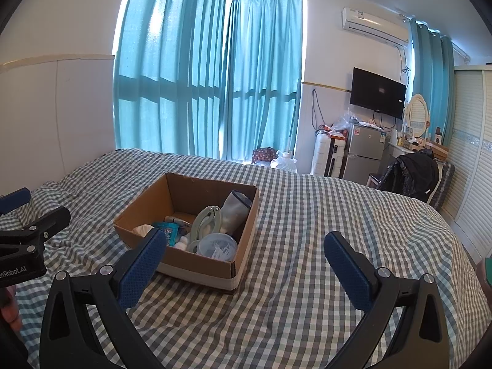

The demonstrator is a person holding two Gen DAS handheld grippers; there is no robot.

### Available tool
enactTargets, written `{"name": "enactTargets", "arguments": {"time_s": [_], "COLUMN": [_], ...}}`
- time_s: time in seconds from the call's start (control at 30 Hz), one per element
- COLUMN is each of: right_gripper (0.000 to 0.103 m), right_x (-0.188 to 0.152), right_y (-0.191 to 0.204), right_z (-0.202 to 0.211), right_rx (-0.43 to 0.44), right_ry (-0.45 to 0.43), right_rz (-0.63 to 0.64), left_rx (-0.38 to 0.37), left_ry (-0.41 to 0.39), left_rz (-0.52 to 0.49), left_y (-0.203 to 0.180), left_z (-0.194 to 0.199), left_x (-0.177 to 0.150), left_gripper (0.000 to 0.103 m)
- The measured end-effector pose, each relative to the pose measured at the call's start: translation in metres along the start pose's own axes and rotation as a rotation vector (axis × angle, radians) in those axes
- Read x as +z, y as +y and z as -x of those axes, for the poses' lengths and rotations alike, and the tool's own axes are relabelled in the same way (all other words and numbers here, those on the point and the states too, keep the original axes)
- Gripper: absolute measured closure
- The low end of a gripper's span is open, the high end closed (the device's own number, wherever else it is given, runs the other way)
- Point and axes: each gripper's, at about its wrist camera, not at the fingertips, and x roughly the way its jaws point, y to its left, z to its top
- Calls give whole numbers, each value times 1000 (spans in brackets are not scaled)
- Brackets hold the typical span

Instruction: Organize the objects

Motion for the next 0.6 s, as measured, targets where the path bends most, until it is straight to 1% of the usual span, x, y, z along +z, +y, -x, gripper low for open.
{"name": "enactTargets", "arguments": {"time_s": [0.1,0.6], "right_gripper": [0,0], "right_x": [0,-2], "right_y": [0,-1], "right_z": [0,-3], "right_rx": [0,-3], "right_ry": [4,13], "right_rz": [-1,-11], "left_rx": [-7,1], "left_ry": [3,3], "left_rz": [4,2], "left_y": [-1,-1], "left_z": [1,-1], "left_x": [0,0], "left_gripper": [0,0]}}
